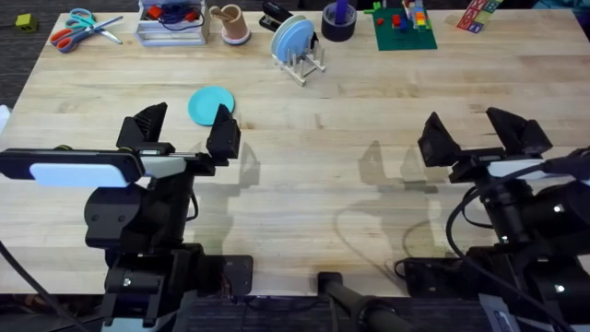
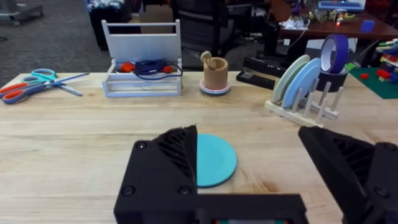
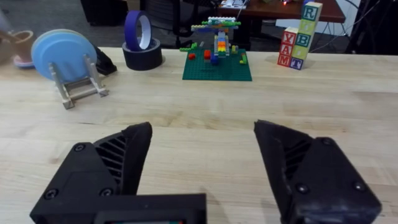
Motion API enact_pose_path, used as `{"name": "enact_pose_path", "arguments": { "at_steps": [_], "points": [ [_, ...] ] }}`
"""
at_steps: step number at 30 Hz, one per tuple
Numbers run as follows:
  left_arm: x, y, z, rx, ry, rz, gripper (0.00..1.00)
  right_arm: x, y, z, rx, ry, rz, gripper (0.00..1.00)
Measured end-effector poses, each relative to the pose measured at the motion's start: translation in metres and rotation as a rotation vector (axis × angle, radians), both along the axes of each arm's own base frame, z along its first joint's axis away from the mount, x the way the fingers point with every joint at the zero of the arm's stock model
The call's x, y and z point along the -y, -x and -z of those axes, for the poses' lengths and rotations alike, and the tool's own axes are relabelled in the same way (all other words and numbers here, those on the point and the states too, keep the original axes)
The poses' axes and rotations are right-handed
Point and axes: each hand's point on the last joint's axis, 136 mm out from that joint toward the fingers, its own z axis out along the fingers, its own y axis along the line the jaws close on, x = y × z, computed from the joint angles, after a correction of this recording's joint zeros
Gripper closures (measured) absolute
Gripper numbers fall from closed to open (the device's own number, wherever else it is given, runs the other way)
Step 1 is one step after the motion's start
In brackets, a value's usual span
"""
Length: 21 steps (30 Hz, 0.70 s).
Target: Pick up the plates from the table one by one and place each into a slot on the dish rack.
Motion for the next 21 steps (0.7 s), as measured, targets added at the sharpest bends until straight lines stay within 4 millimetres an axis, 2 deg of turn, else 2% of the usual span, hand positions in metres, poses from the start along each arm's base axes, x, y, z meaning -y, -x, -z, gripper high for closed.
{"name": "enact_pose_path", "arguments": {
  "at_steps": [14, 21],
  "points": [
    [0.000, 0.000, 0.000, 0.002, 0.000, 0.000, 0.008, 0.000, 0.000, -0.002, 0.007, 0.000, -0.001, 0.007],
    [0.000, 0.001, -0.008, 0.014, 0.000, 0.000, 0.008, -0.001, -0.001, -0.024, 0.095, 0.000, -0.008, 0.007]
  ]
}}
